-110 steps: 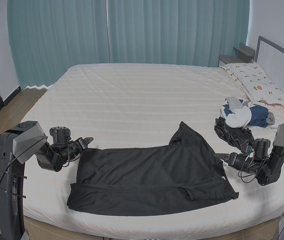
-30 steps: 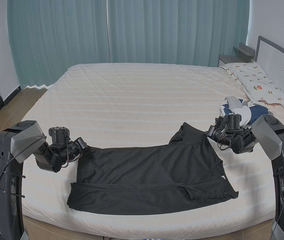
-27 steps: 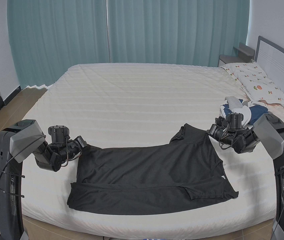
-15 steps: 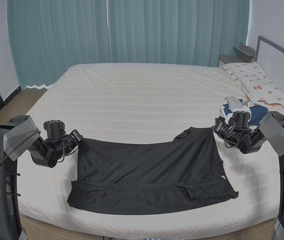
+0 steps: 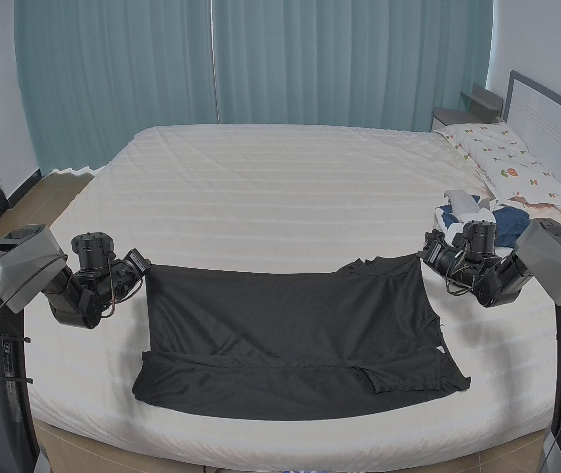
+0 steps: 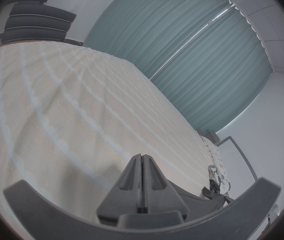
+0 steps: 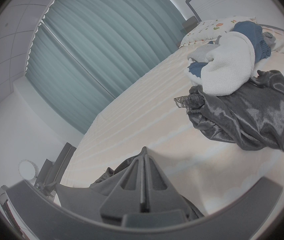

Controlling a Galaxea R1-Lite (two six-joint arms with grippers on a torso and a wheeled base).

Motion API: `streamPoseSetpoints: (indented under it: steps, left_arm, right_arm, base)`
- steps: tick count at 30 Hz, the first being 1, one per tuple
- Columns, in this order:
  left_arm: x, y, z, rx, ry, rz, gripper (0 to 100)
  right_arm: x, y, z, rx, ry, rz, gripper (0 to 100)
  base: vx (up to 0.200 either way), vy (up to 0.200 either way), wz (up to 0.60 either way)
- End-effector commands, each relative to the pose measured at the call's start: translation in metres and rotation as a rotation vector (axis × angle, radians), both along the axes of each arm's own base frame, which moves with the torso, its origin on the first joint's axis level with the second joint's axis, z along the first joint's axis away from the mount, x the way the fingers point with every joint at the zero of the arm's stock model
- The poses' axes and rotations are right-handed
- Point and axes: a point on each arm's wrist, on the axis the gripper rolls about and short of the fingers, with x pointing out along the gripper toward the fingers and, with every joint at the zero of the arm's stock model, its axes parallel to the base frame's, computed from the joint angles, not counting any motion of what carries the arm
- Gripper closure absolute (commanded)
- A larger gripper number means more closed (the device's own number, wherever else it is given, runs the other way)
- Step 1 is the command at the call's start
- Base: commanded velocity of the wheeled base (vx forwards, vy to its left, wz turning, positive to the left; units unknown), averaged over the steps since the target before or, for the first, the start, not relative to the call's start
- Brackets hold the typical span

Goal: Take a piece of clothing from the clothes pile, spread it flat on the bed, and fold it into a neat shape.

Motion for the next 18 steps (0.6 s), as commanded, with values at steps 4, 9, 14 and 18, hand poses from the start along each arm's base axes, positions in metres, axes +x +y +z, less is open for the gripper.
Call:
streamPoseSetpoints:
  steps: [4,9,14,18]
  left_arm:
    - [-0.002,0.002,-0.003,-0.004,0.01,-0.008,100]
    - [-0.003,0.002,-0.004,-0.008,0.012,-0.022,100]
    - [-0.01,0.001,-0.006,-0.016,0.018,-0.047,100]
    - [-0.013,0.001,-0.005,-0.027,-0.029,-0.081,100]
  right_arm:
    - [0.001,-0.001,0.005,0.007,-0.029,-0.003,100]
    - [-0.008,-0.001,0.002,0.003,-0.006,0.005,100]
    - [-0.015,-0.007,0.007,0.007,-0.004,0.001,100]
    - [-0.023,-0.012,0.012,0.009,0.004,-0.002,100]
  base:
    - [0.0,0.0,0.0]
    - [0.0,0.0,0.0]
    - [0.0,0.0,0.0]
    - [0.0,0.0,0.0]
